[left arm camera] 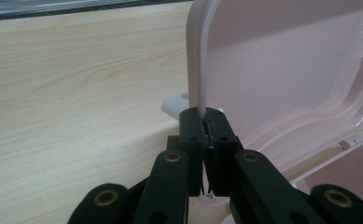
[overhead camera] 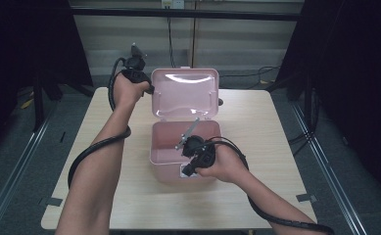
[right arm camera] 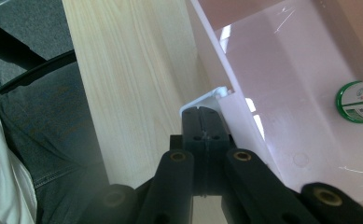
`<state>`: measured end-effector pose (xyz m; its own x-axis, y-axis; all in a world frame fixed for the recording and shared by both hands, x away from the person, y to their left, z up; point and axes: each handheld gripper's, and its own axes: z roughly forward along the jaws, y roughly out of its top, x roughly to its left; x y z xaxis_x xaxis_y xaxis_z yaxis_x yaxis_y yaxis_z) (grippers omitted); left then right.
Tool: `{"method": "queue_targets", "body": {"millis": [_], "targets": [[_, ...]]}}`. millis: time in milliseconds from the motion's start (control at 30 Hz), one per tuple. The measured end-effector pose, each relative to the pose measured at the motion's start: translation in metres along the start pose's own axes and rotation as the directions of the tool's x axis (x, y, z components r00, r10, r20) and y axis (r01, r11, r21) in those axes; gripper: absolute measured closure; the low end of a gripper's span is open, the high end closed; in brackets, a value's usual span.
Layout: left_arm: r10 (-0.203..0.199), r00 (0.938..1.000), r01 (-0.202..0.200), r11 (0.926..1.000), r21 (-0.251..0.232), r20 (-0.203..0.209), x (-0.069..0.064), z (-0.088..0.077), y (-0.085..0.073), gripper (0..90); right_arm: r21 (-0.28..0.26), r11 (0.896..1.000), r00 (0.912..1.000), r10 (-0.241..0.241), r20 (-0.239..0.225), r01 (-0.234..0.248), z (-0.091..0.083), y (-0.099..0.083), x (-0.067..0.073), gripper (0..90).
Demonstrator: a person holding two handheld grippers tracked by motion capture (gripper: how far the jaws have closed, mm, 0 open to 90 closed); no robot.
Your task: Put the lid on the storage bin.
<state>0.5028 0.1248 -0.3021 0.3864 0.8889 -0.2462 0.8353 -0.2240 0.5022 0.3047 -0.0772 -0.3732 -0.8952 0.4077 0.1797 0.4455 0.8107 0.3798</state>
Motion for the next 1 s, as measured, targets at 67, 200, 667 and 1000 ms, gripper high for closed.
{"method": "queue_targets", "body": {"millis": [67,200,667,1000], "targets": [[0.002,1.0000,-0.002,1.0000,0.009,0.005,0.000,-0.002,0.000,87.2,-0.004,1.000,1.0000,0.002,-0.005,-0.002,0.000,0.000,0.000,90.0],[0.015,0.9999,-0.016,0.9997,0.019,0.006,-0.003,-0.007,0.000,87.2,-0.003,1.000,0.9999,0.012,0.001,-0.012,0.000,0.001,0.000,90.0],[0.050,0.9988,-0.050,0.9977,0.045,0.001,-0.008,-0.017,-0.001,87.7,-0.002,1.000,0.9997,0.025,0.001,-0.025,0.000,0.001,0.000,90.0],[0.067,0.9977,-0.067,0.9968,0.044,-0.010,-0.012,-0.021,-0.003,87.7,-0.004,0.999,0.9995,0.032,0.003,-0.032,0.001,0.002,-0.001,90.0]]}}
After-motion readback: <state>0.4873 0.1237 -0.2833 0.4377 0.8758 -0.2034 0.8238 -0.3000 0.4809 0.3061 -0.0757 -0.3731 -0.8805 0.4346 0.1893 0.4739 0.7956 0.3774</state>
